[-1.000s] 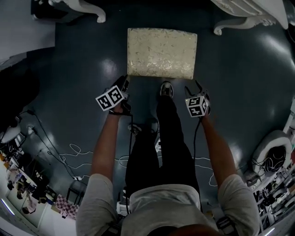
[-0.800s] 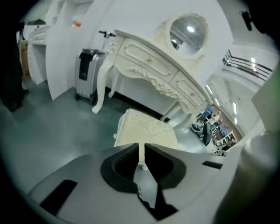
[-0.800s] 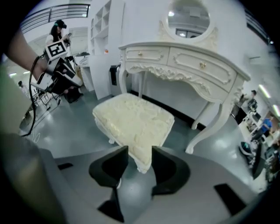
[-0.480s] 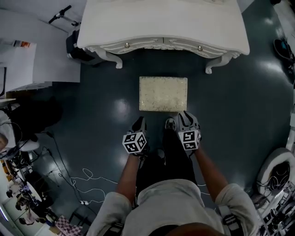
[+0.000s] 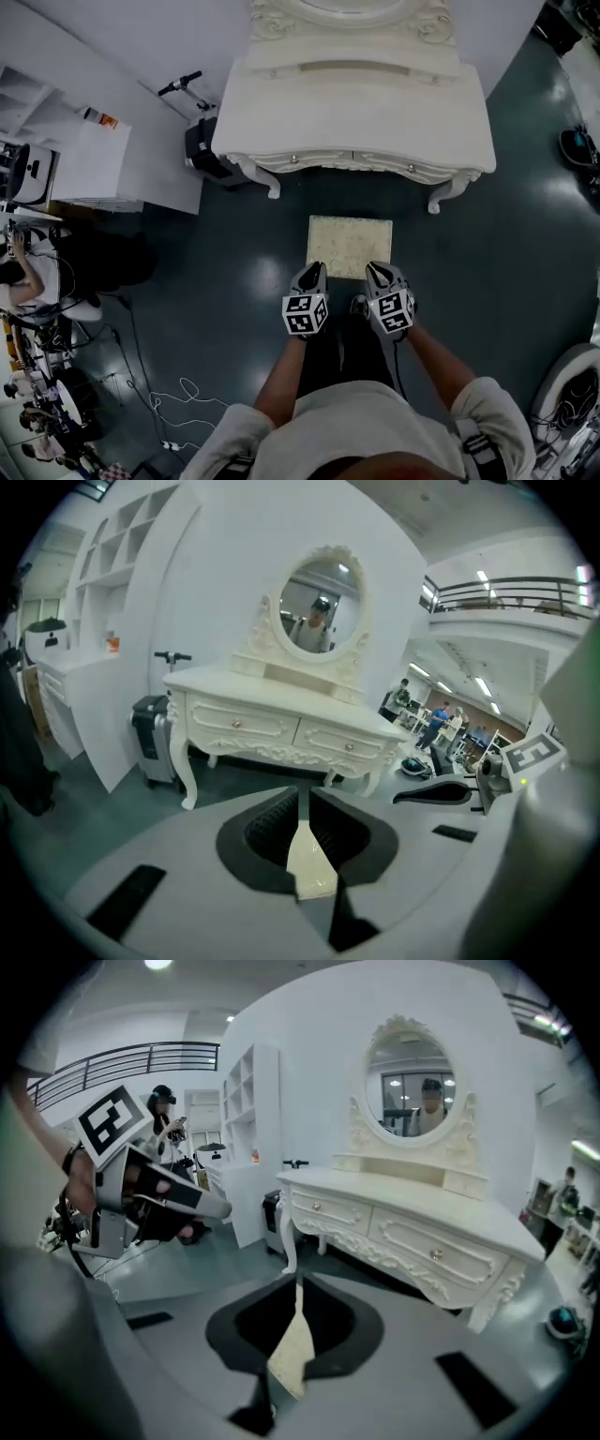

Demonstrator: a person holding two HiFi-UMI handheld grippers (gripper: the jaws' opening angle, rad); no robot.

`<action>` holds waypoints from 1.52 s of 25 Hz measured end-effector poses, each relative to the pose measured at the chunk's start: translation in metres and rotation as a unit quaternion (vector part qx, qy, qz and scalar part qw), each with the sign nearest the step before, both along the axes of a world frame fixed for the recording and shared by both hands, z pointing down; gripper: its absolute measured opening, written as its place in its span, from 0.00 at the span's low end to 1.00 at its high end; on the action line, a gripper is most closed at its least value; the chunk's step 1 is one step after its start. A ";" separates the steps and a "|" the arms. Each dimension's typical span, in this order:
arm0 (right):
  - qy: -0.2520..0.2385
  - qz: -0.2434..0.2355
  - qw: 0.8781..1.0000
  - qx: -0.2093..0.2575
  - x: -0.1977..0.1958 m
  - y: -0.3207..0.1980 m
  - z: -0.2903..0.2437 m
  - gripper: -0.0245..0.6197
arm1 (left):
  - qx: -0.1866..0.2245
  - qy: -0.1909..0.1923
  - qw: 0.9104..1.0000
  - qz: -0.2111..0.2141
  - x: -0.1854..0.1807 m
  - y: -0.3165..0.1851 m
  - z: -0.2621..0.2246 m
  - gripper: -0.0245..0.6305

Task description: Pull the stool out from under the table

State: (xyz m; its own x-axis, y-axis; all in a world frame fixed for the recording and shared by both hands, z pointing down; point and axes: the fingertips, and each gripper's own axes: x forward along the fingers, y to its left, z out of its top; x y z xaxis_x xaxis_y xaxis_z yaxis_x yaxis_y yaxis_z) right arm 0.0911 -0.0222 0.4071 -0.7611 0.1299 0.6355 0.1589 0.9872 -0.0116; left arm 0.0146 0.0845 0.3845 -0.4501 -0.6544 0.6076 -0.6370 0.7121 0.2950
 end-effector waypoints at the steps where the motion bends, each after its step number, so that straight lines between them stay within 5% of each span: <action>1: -0.001 0.000 1.000 0.003 -0.006 0.000 -0.009 0.09 | 0.002 -0.009 1.000 0.007 -0.004 -0.007 -0.009 0.10; 9: -0.027 0.049 0.998 -0.001 -0.029 0.010 -0.087 0.06 | 0.019 -0.039 0.995 0.089 -0.022 -0.047 -0.076 0.10; 17: -0.098 0.135 0.986 0.016 -0.040 0.016 -0.168 0.06 | 0.040 -0.134 0.971 0.194 -0.005 -0.062 -0.147 0.10; 31: -0.150 0.195 0.965 0.094 -0.016 0.003 -0.228 0.06 | 0.097 -0.163 0.957 0.222 0.002 -0.070 -0.193 0.10; 38: -0.156 0.203 0.962 0.089 -0.011 0.011 -0.239 0.06 | 0.101 -0.167 0.953 0.232 0.011 -0.064 -0.197 0.10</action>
State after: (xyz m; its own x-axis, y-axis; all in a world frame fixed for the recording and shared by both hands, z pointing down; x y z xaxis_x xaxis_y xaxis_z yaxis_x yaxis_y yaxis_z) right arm 0.0806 -0.0108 0.1684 -0.8834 -0.3088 0.3524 -0.2729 0.9505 0.1486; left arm 0.0254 0.0202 0.1875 -0.2301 -0.9183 0.3221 -0.9518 0.2814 0.1223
